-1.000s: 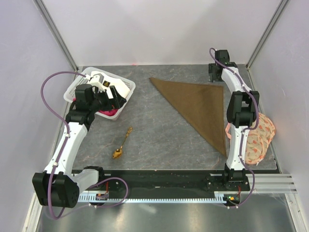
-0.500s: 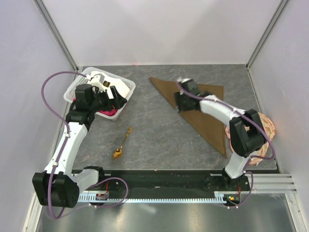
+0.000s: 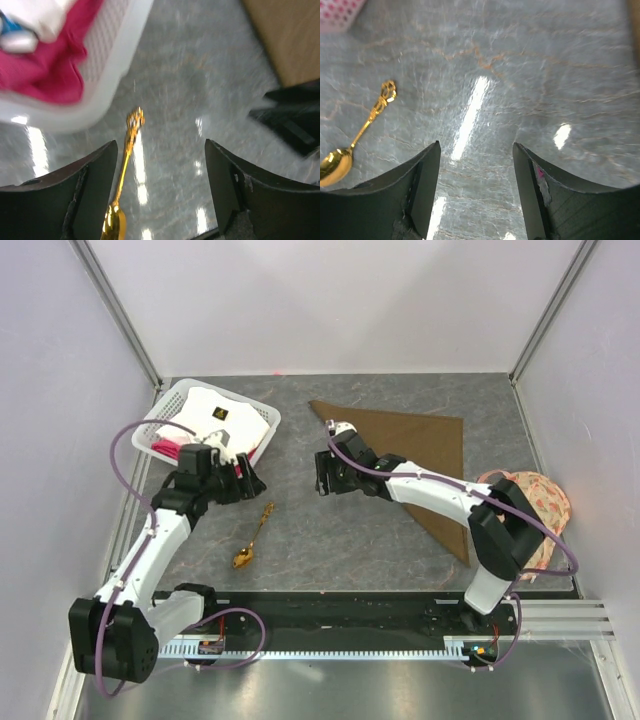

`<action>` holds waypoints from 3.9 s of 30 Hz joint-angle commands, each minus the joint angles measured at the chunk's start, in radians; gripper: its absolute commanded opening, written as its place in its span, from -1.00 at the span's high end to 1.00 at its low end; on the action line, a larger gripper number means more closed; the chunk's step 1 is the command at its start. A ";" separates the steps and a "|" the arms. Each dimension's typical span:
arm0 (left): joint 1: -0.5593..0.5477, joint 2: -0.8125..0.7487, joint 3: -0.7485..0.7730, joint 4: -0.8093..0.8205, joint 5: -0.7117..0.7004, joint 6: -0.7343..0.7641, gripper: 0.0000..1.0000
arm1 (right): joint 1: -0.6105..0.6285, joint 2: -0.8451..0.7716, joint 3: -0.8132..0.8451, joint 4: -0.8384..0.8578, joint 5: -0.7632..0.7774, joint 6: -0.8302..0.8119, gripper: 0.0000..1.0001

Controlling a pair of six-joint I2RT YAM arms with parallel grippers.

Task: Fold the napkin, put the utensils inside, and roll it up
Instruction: Grab a utensil with the right arm

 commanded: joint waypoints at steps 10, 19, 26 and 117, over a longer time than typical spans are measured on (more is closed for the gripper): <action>-0.210 0.087 -0.098 -0.087 -0.225 -0.144 -0.35 | -0.013 -0.283 -0.126 0.024 0.072 0.021 -0.43; -0.262 0.186 -0.104 -0.129 -0.342 -0.188 -0.34 | -0.057 -0.380 -0.187 0.040 0.050 -0.001 -0.44; -0.262 0.296 -0.075 -0.126 -0.376 -0.185 -0.34 | -0.082 -0.392 -0.199 0.056 0.015 -0.005 -0.45; -0.029 0.043 0.215 -0.110 -0.143 0.133 -0.70 | 0.256 0.344 0.255 -0.217 0.225 0.071 0.01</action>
